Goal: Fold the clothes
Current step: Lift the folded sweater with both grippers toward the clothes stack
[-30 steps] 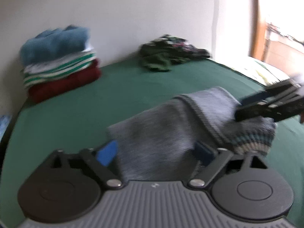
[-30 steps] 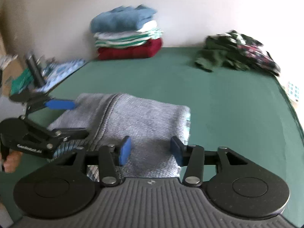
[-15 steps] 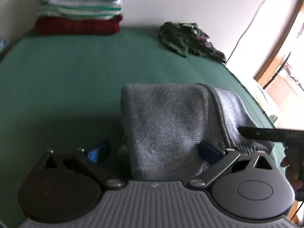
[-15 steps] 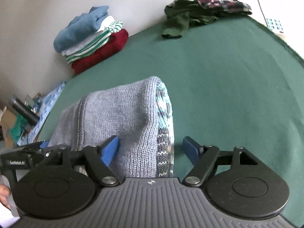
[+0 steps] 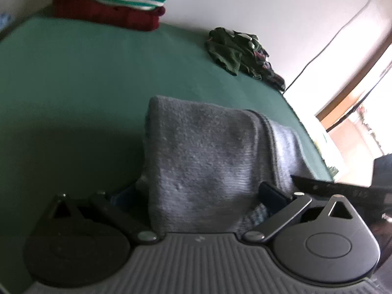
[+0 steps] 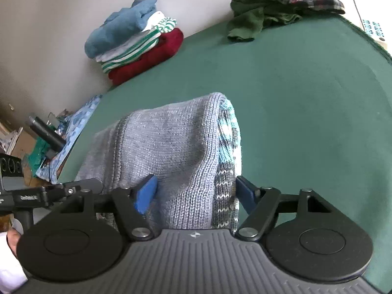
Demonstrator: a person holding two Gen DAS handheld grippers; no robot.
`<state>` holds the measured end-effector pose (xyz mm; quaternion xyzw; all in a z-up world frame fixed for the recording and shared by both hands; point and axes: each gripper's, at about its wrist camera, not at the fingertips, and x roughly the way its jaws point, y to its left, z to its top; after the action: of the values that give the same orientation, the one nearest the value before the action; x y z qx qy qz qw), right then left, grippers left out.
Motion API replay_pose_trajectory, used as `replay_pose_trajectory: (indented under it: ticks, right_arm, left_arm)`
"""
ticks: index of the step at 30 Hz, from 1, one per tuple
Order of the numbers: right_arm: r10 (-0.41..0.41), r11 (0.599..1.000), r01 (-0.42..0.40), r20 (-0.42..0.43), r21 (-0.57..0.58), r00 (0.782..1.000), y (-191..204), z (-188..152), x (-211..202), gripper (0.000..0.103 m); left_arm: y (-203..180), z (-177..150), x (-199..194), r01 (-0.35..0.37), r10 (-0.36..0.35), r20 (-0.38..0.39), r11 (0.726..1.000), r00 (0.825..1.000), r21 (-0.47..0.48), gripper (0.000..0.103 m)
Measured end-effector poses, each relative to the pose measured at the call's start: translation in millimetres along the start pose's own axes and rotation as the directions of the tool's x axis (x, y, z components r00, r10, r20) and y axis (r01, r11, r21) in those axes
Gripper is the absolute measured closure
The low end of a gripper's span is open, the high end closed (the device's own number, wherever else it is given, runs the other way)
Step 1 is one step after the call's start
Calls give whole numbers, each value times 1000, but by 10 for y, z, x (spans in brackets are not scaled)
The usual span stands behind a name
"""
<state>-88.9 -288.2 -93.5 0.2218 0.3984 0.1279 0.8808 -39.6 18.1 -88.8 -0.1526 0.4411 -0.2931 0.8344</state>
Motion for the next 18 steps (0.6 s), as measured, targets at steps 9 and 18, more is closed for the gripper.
replay_pose_trajectory:
  ticks: [9,18]
  right_arm:
    - [61,998,-61,-53,3,997,-73,52,-15,33]
    - [99,994,-98,-29,44,995,-170,56,-9,33]
  left_arm:
    - [351,11,-39,169,-157,62,919,986,-355,1]
    - [223,-26,-50,134,-116,71,924,991,-359,3]
